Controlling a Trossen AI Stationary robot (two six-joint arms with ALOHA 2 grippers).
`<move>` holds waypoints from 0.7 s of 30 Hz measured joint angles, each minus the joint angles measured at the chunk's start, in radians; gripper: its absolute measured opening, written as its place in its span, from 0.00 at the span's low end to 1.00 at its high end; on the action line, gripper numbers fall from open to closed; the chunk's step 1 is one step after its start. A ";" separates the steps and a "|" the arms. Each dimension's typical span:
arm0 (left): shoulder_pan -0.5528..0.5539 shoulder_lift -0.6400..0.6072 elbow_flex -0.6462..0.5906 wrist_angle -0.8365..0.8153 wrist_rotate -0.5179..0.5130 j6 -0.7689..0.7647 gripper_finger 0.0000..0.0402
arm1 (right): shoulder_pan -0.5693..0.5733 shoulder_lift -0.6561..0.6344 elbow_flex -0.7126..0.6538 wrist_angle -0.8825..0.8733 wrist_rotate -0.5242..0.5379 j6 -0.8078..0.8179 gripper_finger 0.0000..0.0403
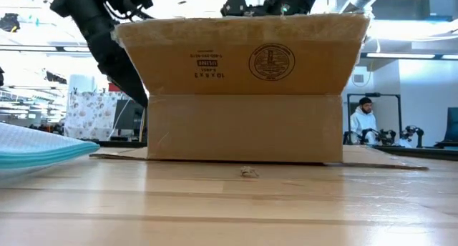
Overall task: Unpack boxes
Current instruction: Break down the cardboard box until it is fully flat
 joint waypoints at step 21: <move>-0.004 0.093 -0.179 0.524 0.101 -0.050 0.20 | -0.072 0.018 0.071 0.188 0.089 -0.109 0.51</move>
